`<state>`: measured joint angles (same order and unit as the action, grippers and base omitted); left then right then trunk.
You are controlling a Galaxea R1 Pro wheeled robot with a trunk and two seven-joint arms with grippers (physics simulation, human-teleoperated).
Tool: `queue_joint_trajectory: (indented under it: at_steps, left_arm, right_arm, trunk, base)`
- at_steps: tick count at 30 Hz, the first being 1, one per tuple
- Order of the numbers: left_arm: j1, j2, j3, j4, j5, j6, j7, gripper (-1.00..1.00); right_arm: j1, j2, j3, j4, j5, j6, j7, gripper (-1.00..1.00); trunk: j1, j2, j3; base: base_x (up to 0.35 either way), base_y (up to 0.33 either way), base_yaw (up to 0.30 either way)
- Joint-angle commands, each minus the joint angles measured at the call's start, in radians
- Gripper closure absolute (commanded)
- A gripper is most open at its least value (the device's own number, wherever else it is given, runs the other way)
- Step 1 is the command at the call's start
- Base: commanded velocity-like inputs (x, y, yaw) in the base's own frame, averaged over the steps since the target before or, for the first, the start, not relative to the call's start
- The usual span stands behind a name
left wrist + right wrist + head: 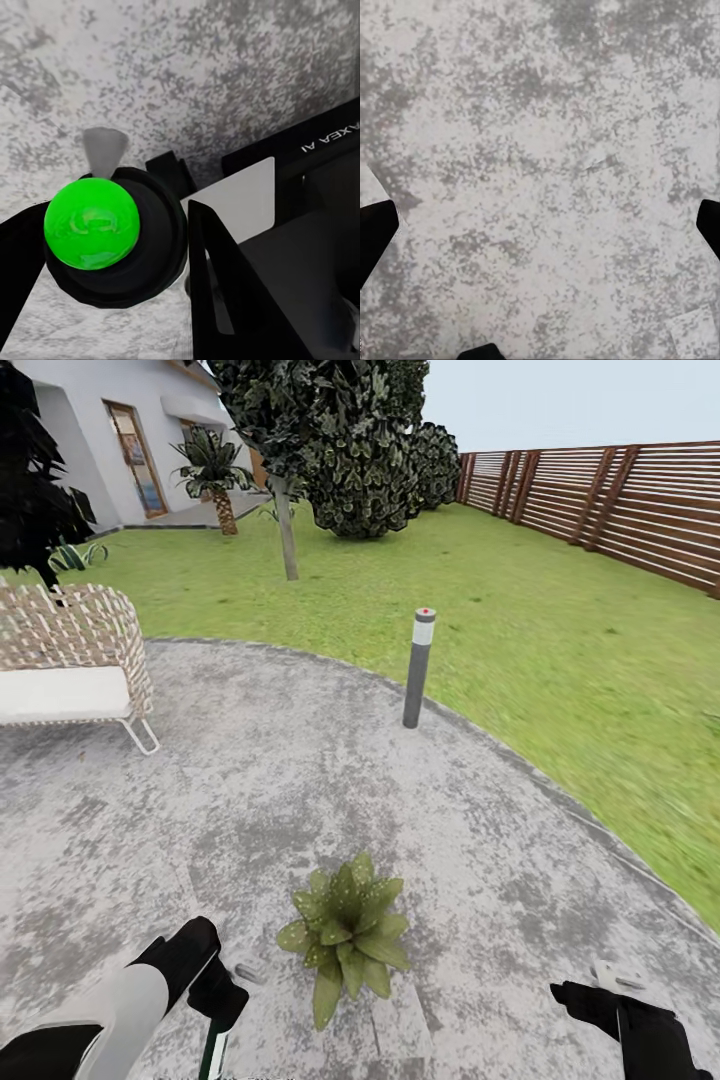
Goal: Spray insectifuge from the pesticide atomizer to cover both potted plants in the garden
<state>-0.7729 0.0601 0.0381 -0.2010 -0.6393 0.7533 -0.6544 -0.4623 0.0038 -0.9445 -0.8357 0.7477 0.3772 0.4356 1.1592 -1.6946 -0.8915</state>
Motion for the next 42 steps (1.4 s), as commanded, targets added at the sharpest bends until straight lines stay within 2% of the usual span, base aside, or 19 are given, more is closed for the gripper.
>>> queue_joint_trajectory:
  at_steps: [1,8,14,22,42]
  left_arm:
    - [0.0,0.0,0.005,-0.001,-0.01,0.004,-0.007,1.0]
    - [0.0,0.002,0.007,0.002,-0.01,0.004,-0.007,1.0]
    - [0.0,0.0,0.005,-0.003,-0.01,0.004,-0.007,1.0]
    - [0.0,0.0,0.024,-0.003,-0.01,0.004,-0.007,1.0]
    - [0.0,0.001,0.026,-0.003,-0.01,0.004,-0.007,1.0]
  right_arm:
    - [-0.001,0.0,-0.003,-0.002,0.009,0.002,0.009,-1.0]
    - [-0.001,0.0,-0.003,-0.002,0.009,0.002,0.008,-1.0]
    - [-0.001,0.0,-0.003,-0.002,0.009,0.002,0.008,-1.0]
    - [-0.001,-0.001,-0.003,-0.002,0.009,0.002,0.008,-1.0]
    - [-0.001,0.0,-0.003,-0.002,0.009,0.002,0.008,-1.0]
  trunk:
    - [0.0,0.0,-0.001]
    - [0.0,0.0,-0.001]
    - [0.0,0.0,-0.001]
    - [0.0,0.0,-0.001]
    - [0.0,0.0,-0.001]
  base:
    - [0.011,-0.013,0.257]
    - [0.003,-0.003,0.242]
    - [0.0,-0.088,0.037]
    - [0.0,-0.323,0.203]
    - [0.0,-0.342,0.253]
